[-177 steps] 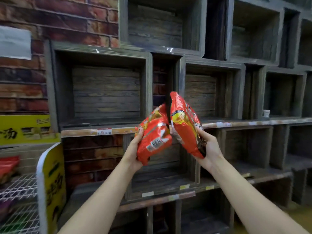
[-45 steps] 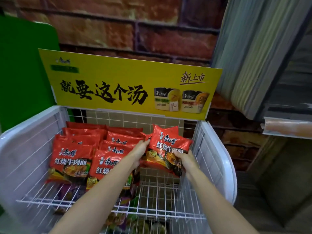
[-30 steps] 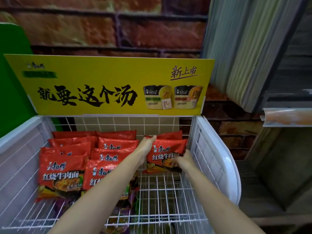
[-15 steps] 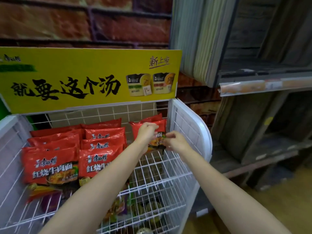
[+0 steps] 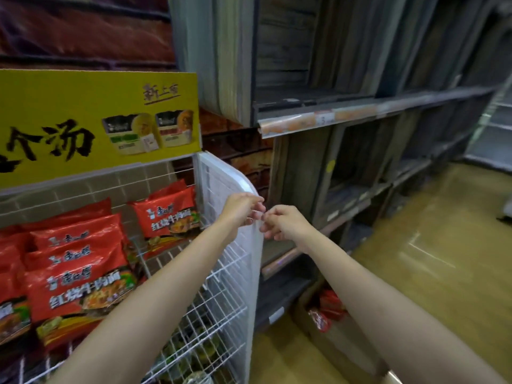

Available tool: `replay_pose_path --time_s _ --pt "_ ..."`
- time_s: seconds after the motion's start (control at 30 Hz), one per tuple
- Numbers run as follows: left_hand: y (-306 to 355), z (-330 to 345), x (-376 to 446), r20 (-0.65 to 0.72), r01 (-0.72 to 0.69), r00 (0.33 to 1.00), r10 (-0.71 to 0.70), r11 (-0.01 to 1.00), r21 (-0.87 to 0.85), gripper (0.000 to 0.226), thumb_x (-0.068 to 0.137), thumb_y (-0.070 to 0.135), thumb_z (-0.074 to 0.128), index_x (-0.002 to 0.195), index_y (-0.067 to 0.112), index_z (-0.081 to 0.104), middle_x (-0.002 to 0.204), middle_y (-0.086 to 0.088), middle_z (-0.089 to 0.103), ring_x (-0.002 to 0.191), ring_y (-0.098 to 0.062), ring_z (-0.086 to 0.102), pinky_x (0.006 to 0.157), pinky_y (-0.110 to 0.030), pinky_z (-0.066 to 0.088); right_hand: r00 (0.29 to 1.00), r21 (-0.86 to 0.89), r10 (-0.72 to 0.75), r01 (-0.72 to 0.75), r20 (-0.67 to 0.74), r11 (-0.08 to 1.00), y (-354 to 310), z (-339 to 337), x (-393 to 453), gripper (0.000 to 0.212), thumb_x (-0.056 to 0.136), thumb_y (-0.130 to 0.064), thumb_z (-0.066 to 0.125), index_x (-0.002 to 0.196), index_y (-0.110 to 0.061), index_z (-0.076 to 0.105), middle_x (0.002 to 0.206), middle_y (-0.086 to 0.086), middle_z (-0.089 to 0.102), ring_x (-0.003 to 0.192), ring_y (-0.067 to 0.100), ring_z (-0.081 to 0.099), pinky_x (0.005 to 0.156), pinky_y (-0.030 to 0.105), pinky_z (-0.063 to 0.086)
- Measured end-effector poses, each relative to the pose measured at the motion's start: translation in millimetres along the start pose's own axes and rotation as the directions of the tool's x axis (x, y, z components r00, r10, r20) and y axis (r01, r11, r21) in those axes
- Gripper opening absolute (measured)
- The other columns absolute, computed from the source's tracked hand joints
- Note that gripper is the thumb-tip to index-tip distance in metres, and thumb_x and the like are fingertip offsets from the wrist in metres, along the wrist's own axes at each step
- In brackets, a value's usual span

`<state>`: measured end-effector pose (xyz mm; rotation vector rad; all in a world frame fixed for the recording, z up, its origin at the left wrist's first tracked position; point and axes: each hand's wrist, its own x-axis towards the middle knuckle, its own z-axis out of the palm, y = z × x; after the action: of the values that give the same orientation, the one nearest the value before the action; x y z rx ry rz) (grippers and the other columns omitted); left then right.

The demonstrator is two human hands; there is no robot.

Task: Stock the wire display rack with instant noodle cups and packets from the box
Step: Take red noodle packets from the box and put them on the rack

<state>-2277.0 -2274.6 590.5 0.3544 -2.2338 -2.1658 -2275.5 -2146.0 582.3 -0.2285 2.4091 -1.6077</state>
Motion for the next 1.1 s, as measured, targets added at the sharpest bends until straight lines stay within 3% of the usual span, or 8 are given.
replay_pose_path --time_s 0.13,0.33,0.43,0.53,0.7,0.8,0.9,1.1 --pt "2 47 6 0.115 -0.028 0.993 0.020 0.997 0.066 0.011 0.089 0.014 0.056 0.081 0.015 0.064 0.067 -0.003 0.063 0.051 -0.011 0.051 0.055 -0.022 0.041 0.999 -0.052 0.021 -0.024 -0.049 0.998 19 -44 -7 0.016 0.096 -0.018 0.050 0.095 -0.006 0.061 0.071 0.003 0.064 0.052 0.010 0.052 0.049 0.021 0.036" --pt "-3 128 22 0.250 -0.040 0.968 -0.005 0.984 0.173 0.009 0.091 0.013 0.054 0.086 0.011 0.061 0.070 -0.005 0.062 0.041 -0.006 0.051 0.044 -0.017 0.034 0.990 0.005 0.073 -0.073 -0.122 0.997 65 -122 -7 0.020 0.094 -0.014 0.050 0.076 -0.018 0.057 0.069 0.003 0.065 0.050 0.010 0.049 0.036 0.012 0.033" --pt "-5 177 29 0.315 -0.063 0.949 -0.018 0.968 0.243 0.010 0.093 0.013 0.051 0.089 0.009 0.060 0.072 -0.006 0.062 0.045 -0.007 0.052 0.046 -0.018 0.035 0.985 0.013 0.083 -0.082 -0.153 0.997 89 -165 -10 0.020 0.094 -0.012 0.049 0.076 -0.017 0.055 0.066 0.002 0.063 0.040 0.003 0.049 0.035 0.014 0.029" --pt "-7 232 32 0.356 -0.074 0.934 -0.037 0.953 0.293 0.011 0.094 0.012 0.050 0.094 0.007 0.060 0.073 -0.006 0.061 0.050 -0.010 0.054 0.048 -0.019 0.037 0.978 0.020 0.113 -0.111 -0.178 0.994 117 -212 -14 0.018 0.094 -0.013 0.048 0.078 -0.016 0.057 0.065 0.001 0.064 0.045 0.007 0.052 0.036 0.016 0.032" --pt "-20 328 45 0.461 -0.144 0.885 -0.066 0.903 0.406 0.017 0.094 0.013 0.049 0.082 0.013 0.060 0.075 -0.005 0.063 0.058 -0.013 0.058 0.050 -0.021 0.042 0.963 0.059 0.157 -0.148 -0.217 0.987 163 -293 -22 0.019 0.094 -0.013 0.050 0.078 -0.017 0.059 0.067 0.004 0.066 0.050 0.012 0.055 0.044 0.021 0.036" --pt "-29 387 44 0.492 -0.166 0.869 -0.057 0.902 0.398 0.016 0.095 0.014 0.047 0.091 0.009 0.062 0.077 -0.005 0.065 0.061 -0.013 0.060 0.048 -0.019 0.046 0.946 0.112 0.197 -0.173 -0.259 0.979 189 -341 -35 0.019 0.095 -0.010 0.049 0.078 -0.014 0.056 0.067 0.006 0.063 0.049 0.013 0.052 0.039 0.017 0.035" --pt "-40 435 39 0.486 -0.195 0.874 -0.010 0.909 0.370 0.017 0.095 0.012 0.045 0.094 0.008 0.061 0.085 -0.009 0.066 0.071 -0.018 0.063 0.058 -0.023 0.049 0.925 0.156 0.233 -0.193 -0.301 0.969 214 -379 -45 0.021 0.095 -0.008 0.047 0.077 -0.014 0.054 0.065 0.006 0.061 0.042 0.008 0.051 0.037 0.015 0.031" --pt "-62 489 49 0.517 -0.143 0.850 -0.103 0.899 0.414 0.016 0.095 0.007 0.045 0.102 0.004 0.059 0.082 -0.006 0.063 0.065 -0.013 0.059 0.057 -0.021 0.048 0.892 0.270 0.323 -0.242 -0.315 0.932 258 -422 -44 0.017 0.096 -0.008 0.046 0.081 -0.012 0.053 0.066 0.005 0.060 0.047 0.010 0.050 0.039 0.015 0.031"
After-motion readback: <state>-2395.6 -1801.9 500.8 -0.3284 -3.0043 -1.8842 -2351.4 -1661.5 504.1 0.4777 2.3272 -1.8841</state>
